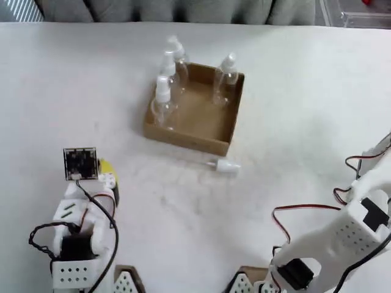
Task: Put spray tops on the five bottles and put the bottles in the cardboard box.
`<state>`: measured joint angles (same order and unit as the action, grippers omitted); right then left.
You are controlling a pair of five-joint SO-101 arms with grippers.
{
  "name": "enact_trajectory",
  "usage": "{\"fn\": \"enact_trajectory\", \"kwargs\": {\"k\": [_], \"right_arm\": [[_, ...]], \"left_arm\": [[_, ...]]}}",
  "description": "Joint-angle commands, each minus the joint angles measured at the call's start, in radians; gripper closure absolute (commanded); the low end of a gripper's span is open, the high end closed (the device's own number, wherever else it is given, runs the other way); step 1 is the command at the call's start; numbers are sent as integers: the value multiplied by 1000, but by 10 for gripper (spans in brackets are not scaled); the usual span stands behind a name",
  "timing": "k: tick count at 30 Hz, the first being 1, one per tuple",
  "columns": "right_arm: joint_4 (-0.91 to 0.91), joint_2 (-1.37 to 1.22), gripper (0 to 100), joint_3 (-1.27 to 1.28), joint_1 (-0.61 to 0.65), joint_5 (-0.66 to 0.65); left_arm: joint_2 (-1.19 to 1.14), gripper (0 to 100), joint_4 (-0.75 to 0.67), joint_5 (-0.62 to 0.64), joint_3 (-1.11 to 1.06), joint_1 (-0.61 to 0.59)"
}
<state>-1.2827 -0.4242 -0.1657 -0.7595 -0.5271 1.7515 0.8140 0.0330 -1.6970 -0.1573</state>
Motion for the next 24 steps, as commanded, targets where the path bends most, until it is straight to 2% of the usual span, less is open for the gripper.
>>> {"fn": "enact_trajectory", "kwargs": {"k": [1, 7, 18, 20, 24], "right_arm": [[15, 38, 741, -14, 18, 11], [94, -36, 798, -17, 18, 2], [97, -51, 784, -17, 28, -60], [99, -51, 816, -17, 28, -60], [99, -47, 947, -29, 30, -60]], "left_arm": [[12, 973, 9, -9, 0, 5], [12, 973, 9, -9, 0, 5], [12, 973, 9, -9, 0, 5], [12, 973, 9, -9, 0, 5], [12, 973, 9, -9, 0, 5]]}}
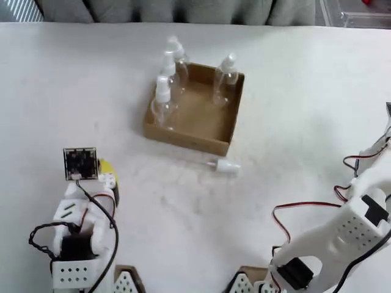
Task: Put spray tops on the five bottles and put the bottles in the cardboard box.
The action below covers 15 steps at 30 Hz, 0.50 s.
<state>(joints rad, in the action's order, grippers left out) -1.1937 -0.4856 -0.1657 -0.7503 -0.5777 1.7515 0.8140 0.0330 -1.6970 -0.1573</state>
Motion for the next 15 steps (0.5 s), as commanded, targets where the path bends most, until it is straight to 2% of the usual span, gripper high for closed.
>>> {"fn": "enact_trajectory", "kwargs": {"k": [1, 4, 10, 15], "right_arm": [[5, 15, 974, -43, 21, -9], [-19, 15, 977, -80, 13, -9], [-203, 15, 983, -144, 10, -12], [-265, 28, 983, -141, 12, -12]], "left_arm": [[12, 973, 9, -9, 0, 5], [12, 973, 9, -9, 0, 5], [12, 973, 9, -11, 0, 5], [12, 973, 9, -77, 2, 21]]}}
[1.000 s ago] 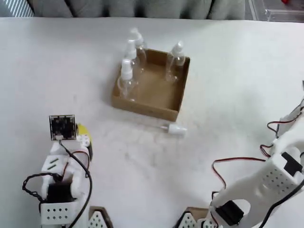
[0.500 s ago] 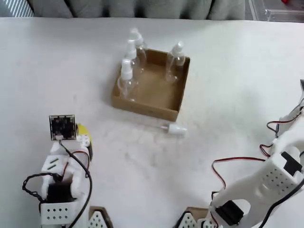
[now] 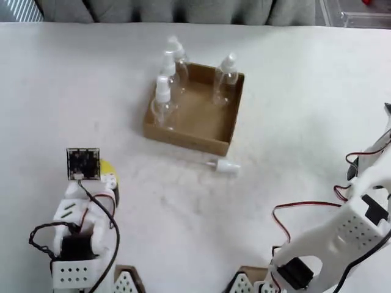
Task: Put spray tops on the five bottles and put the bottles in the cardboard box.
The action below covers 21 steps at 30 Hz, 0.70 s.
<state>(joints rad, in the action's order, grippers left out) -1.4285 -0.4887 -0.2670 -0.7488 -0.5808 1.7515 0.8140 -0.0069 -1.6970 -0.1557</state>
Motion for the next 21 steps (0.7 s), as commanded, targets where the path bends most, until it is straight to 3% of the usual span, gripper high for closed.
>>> {"fn": "enact_trajectory", "kwargs": {"k": [1, 4, 12, 21], "right_arm": [[-30, 41, 983, -37, 8, -9], [-31, 61, 983, -37, -10, -9], [-45, 84, 983, -37, -45, -87], [-39, 82, 983, -37, -70, -94]], "left_arm": [[12, 973, 9, -48, 2, 36], [12, 974, 28, -81, 29, 90], [10, 972, 315, -235, 288, 220], [-25, 972, 338, -422, 325, 415]]}}
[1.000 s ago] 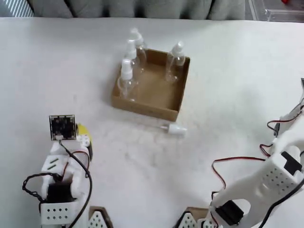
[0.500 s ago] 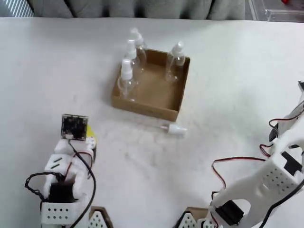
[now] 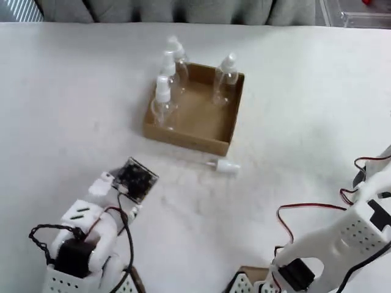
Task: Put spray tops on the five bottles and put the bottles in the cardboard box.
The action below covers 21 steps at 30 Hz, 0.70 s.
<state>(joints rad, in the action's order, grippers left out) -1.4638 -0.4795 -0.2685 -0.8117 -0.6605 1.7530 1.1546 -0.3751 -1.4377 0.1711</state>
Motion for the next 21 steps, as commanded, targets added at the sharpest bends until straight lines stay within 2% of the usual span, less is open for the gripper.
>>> {"fn": "enact_trajectory", "kwargs": {"k": [1, 7, 10, 14, 21], "right_arm": [[-4, 73, 983, -35, -5, -14], [-2, 74, 983, -37, 4, -14], [-1, 74, 983, -41, 4, -14], [-1, 74, 983, -38, 5, -57], [67, 73, 983, -37, -5, -66]], "left_arm": [[-58, 972, -6, -75, 77, 119], [-381, 969, -8, -241, 196, 363], [-558, 894, -15, -315, 275, 458], [-785, 784, -199, -342, 354, 469], [-1242, 782, -348, -371, 562, 479]]}}
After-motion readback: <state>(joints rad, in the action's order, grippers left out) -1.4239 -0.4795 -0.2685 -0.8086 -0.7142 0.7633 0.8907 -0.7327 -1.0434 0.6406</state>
